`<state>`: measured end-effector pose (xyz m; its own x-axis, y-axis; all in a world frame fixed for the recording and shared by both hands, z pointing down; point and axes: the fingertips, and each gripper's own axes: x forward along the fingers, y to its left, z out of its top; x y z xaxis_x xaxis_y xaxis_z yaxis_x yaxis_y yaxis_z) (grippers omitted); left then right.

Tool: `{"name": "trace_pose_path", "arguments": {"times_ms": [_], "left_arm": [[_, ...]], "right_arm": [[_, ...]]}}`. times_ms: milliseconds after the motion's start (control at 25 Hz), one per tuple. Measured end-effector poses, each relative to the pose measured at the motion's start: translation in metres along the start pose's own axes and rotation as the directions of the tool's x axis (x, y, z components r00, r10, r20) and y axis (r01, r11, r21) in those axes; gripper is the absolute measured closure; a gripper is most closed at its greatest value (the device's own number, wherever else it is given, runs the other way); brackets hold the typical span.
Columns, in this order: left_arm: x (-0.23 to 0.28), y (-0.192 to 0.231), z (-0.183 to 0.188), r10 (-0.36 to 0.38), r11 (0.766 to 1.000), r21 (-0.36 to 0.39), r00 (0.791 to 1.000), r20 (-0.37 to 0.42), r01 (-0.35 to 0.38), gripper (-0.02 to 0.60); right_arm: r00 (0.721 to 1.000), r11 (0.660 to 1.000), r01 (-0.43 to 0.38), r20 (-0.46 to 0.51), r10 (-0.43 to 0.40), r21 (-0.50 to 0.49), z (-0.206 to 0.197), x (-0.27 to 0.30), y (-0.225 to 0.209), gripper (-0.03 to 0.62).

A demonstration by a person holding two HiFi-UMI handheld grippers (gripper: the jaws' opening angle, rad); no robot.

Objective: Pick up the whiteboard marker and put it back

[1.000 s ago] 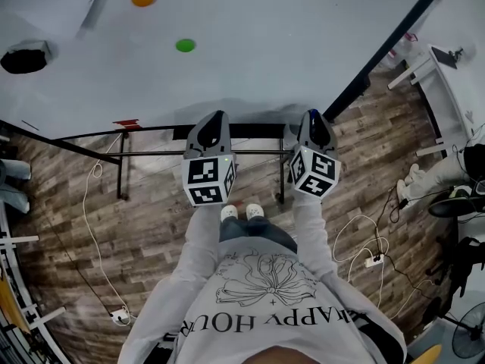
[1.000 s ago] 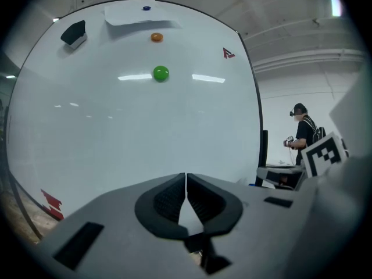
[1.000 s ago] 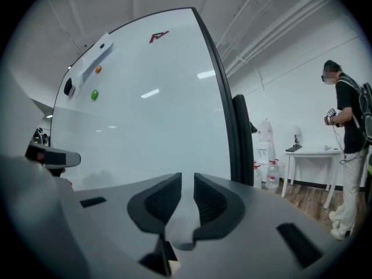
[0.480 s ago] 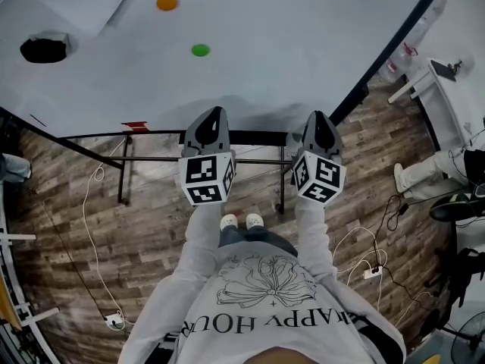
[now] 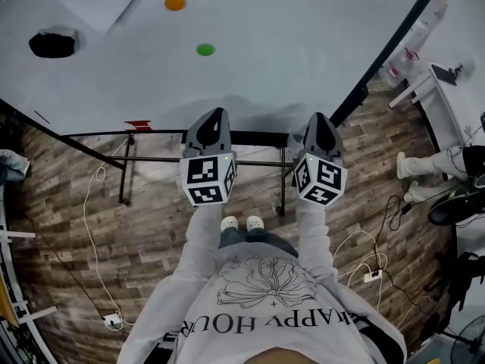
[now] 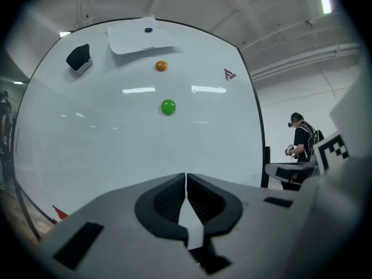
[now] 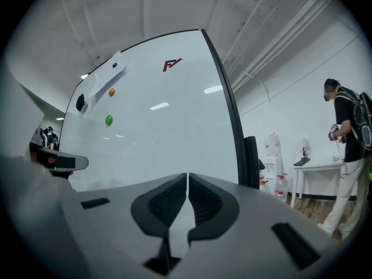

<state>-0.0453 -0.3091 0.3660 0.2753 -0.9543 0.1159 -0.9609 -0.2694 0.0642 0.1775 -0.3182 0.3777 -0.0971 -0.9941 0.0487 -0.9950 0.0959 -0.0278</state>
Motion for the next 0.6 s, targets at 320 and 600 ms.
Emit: {"name": "trace_pose_path", "arguments": {"times_ms": [320, 600], "left_arm": [[-0.0047, -0.0018, -0.0001, 0.006, 1.0, 0.001, 1.0, 0.004, -0.006, 0.571], [-0.0067, -0.0038, -0.0003, 0.01, 1.0, 0.002, 1.0, 0.003, -0.01, 0.571]], "right_arm": [[1.0, 1.0, 0.002, 0.004, -0.002, 0.001, 0.0008, -0.0045, 0.0, 0.582], [1.0, 1.0, -0.004, 0.004, 0.004, -0.001, 0.0009, -0.006, 0.0003, 0.582]]}}
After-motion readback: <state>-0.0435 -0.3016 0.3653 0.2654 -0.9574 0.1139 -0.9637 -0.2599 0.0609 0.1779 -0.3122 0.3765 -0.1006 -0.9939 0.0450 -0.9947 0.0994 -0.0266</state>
